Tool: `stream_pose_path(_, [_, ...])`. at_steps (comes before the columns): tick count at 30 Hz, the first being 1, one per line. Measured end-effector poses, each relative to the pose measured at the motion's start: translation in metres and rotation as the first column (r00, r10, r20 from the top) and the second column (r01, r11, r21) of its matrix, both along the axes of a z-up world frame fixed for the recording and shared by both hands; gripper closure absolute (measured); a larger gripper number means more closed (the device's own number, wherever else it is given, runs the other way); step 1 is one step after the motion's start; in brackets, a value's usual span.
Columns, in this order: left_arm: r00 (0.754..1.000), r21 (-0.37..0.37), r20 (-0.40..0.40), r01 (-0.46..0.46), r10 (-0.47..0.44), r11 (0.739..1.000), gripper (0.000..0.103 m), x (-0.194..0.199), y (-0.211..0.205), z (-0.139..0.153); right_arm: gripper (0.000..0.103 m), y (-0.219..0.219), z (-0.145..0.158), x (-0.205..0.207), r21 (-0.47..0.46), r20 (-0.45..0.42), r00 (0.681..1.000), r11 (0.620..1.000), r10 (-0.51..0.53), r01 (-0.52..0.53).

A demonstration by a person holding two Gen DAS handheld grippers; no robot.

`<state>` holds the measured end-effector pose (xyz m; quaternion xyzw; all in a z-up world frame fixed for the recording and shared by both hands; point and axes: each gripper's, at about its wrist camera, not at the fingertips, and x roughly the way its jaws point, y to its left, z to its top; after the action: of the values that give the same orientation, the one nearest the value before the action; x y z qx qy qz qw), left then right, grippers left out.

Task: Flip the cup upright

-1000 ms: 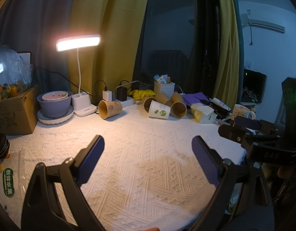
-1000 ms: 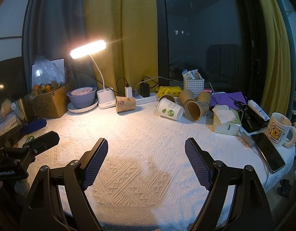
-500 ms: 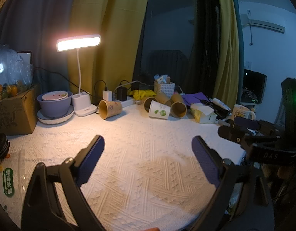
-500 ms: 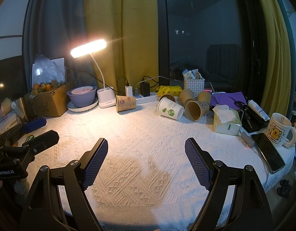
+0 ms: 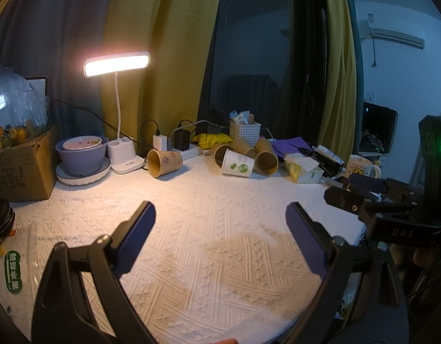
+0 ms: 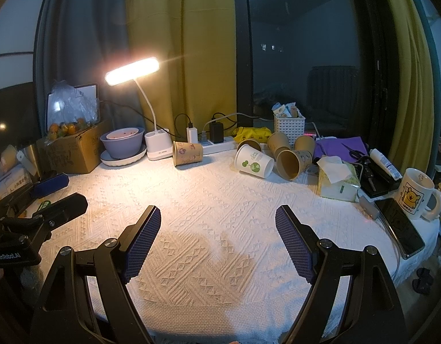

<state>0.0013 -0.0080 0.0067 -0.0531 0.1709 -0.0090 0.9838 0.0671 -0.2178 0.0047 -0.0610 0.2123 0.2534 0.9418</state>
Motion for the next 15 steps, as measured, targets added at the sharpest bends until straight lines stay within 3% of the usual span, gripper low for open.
stream_pose_path(10, [0.998,0.01,-0.051,0.025,-0.025,1.0,0.01,0.03,-0.003,-0.001,0.018,-0.006,-0.009,0.026,-0.023,-0.032,0.999,0.999,-0.023,0.022])
stream_pose_path(15, [0.989,-0.002,-0.134,0.064,-0.063,0.998,0.01,0.064,-0.004,-0.004,0.018,-0.015,-0.01,0.051,-0.028,-0.051,0.997,0.998,-0.056,0.055])
